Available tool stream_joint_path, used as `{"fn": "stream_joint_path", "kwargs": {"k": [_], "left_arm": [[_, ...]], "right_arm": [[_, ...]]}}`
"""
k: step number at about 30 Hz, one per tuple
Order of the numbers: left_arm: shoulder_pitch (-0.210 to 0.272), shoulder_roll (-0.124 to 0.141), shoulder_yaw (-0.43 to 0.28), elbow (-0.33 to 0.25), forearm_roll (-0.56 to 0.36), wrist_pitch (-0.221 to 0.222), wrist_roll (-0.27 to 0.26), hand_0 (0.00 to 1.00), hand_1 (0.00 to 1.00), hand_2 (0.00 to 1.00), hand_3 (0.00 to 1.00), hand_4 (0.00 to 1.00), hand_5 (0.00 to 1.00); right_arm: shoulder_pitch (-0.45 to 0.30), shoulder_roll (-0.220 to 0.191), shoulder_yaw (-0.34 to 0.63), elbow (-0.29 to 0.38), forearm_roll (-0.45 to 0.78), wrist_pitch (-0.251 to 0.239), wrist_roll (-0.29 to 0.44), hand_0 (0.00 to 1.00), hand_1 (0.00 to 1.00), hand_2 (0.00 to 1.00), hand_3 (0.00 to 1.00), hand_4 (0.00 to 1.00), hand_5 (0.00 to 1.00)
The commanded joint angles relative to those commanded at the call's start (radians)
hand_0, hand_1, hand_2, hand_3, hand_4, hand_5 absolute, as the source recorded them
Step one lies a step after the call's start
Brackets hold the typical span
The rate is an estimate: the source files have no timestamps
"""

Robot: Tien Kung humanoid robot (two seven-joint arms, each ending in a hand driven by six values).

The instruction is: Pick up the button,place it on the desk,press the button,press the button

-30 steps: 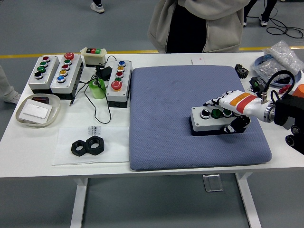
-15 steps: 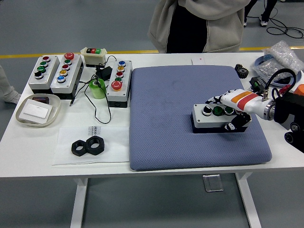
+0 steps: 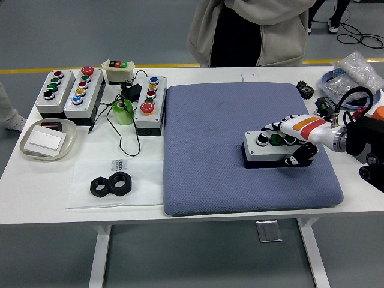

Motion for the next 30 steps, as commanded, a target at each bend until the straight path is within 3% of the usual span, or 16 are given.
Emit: {"fn": "stream_joint_path", "kwargs": {"k": [1,2,8,30], "left_arm": [[0.000,0.000,0.000,0.000,0.000,0.000,0.000,0.737,0.857,0.920,0.839,0.652,0.998],[0.000,0.000,0.000,0.000,0.000,0.000,0.000,0.736,0.857,0.920,0.839,0.652,0.998],[0.000,0.000,0.000,0.000,0.000,0.000,0.001,0.736,0.857,0.920,0.839,0.652,0.998],[0.008,-0.002,-0.011,0.001,0.017,0.003,0.008,0.739,0.857,0.920,0.839,0.652,0.998]], "right_arm": [[0.000,0.000,0.001,0.000,0.001,0.006,-0.003,0.965,0.843,0.898,0.991,0.854,0.013],[0.000,0.000,0.002,0.000,0.003,0.011,-0.005,0.998,0.892,0.962,0.998,0.897,0.064],[0.000,-0.002,0.008,0.002,0.017,0.027,-0.010,0.998,0.910,0.984,0.998,0.916,0.087],[-0.014,-0.008,0.052,0.034,0.084,0.073,-0.034,0.998,0.965,0.998,0.998,0.946,0.104]]}}
